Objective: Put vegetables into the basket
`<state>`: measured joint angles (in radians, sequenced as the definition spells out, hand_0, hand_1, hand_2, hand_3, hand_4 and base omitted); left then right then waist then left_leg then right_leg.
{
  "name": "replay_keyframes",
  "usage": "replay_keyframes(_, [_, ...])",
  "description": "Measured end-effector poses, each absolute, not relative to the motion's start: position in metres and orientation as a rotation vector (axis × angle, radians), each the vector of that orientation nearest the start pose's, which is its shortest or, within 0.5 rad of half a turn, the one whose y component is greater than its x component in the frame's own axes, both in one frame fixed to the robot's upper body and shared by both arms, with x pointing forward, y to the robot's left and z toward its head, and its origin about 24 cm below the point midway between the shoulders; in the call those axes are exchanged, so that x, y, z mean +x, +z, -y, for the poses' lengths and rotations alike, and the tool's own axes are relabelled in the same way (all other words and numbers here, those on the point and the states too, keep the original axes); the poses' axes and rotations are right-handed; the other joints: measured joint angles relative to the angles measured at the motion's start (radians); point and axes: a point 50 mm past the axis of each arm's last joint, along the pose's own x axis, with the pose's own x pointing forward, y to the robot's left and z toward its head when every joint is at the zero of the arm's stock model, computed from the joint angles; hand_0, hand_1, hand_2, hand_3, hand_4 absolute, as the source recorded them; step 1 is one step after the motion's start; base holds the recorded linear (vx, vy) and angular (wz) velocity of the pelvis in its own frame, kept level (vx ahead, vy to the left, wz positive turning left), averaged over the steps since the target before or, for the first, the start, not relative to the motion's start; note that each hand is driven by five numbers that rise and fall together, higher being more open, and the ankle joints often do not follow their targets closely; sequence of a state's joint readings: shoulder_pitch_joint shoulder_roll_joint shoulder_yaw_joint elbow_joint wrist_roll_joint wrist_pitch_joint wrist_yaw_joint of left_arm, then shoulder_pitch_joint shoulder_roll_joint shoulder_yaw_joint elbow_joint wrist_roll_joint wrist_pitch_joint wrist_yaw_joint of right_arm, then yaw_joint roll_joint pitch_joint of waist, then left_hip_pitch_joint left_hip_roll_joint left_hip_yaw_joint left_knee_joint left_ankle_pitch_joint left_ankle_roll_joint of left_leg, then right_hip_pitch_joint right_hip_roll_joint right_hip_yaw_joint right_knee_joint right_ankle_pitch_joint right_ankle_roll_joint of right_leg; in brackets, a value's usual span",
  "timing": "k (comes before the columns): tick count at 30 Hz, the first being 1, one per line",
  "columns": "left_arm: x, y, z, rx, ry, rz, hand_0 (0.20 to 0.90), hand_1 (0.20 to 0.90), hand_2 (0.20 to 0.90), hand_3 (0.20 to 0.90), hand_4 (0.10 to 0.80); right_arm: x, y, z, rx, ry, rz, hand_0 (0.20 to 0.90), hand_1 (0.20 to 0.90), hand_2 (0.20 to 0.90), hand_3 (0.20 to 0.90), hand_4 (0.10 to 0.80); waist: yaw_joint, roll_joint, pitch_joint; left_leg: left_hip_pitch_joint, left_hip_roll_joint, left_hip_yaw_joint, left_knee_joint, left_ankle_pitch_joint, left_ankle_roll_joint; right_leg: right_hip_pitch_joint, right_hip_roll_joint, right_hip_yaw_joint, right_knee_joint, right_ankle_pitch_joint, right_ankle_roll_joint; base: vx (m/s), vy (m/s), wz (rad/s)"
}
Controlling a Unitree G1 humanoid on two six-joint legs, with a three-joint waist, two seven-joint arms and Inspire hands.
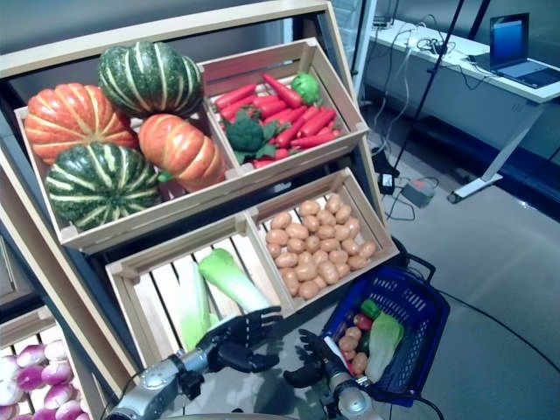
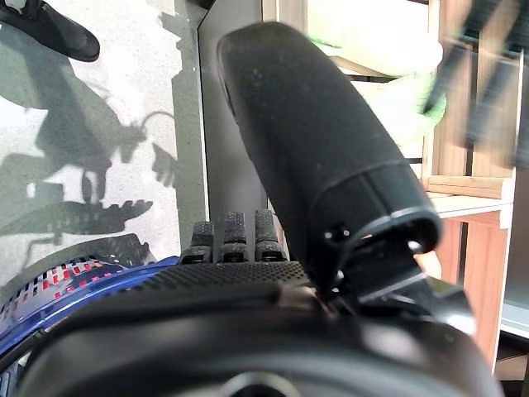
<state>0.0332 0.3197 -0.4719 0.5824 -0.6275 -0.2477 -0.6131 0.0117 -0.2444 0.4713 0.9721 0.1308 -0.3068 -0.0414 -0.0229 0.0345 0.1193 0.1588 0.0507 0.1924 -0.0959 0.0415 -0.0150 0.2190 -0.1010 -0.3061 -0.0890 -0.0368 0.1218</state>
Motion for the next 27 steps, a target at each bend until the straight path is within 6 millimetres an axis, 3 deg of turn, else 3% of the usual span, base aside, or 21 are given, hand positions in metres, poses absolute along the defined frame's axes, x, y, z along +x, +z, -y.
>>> replay_keyframes(5, [0.187,-0.064,-0.149,-0.477,-0.625,-0.356,0.9,0.9,0.9,0.9,0.8,0.139,-0.136,0.175,-0.281,0.218,-0.75,0.9,0.9,0.9,0.9,0.8,0.009,-0.001,0.001,0.002,0.0,0.001,0.0,0.0,0.0,0.001,0.0,0.0,0.0,0.0,0.0,0.0,0.0,0.0])
replay_keyframes(9, [0.201,-0.051,-0.171,-0.473,-0.361,-0.253,0.9,0.9,0.9,0.9,0.8,0.133,-0.135,0.172,-0.258,0.214,-0.749,0.9,0.9,0.9,0.9,0.8,0.012,-0.003,0.002,0.002,0.0,-0.002,0.0,0.0,0.0,0.003,0.0,-0.002,0.0,0.0,0.0,0.0,0.0,0.0])
replay_keyframes(11, [0.207,-0.045,-0.181,-0.394,-0.243,-0.217,0.9,0.9,0.9,0.9,0.8,0.134,-0.133,0.17,-0.24,0.21,-0.734,0.9,0.9,0.9,0.9,0.8,0.014,-0.004,0.003,0.002,0.0,-0.005,0.0,0.0,0.0,0.004,0.0,-0.003,0.0,0.0,0.0,0.016,0.001,0.01])
replay_keyframes(17, [0.211,-0.036,-0.218,0.119,0.154,-0.196,0.9,0.9,0.9,0.9,0.8,0.142,-0.121,0.169,-0.147,0.117,-0.662,0.9,0.9,0.9,0.9,0.8,0.012,-0.009,0.006,0.001,-0.001,-0.012,0.0,0.0,0.0,0.005,0.0,-0.007,0.0,0.0,0.0,0.062,0.02,0.02])
replay_keyframes(25, [0.211,-0.031,-0.23,0.332,0.326,-0.167,0.9,0.9,0.9,0.9,0.8,0.137,-0.12,0.18,-0.073,0.012,-0.669,0.9,0.9,0.9,0.9,0.8,0.005,-0.01,0.031,-0.026,-0.002,-0.013,0.007,0.003,0.001,-0.026,-0.003,-0.007,0.001,0.001,0.001,0.022,0.047,0.0])
replay_keyframes(27, [0.224,-0.023,-0.225,0.345,0.358,-0.132,0.9,0.9,0.9,0.9,0.8,0.148,-0.111,0.185,-0.052,-0.001,-0.619,0.9,0.9,0.9,0.9,0.8,0.002,0.007,0.057,-0.094,0.001,-0.001,0.018,0.014,0.007,-0.103,-0.006,0.0,0.033,0.002,-0.001,-0.287,0.087,-0.04])
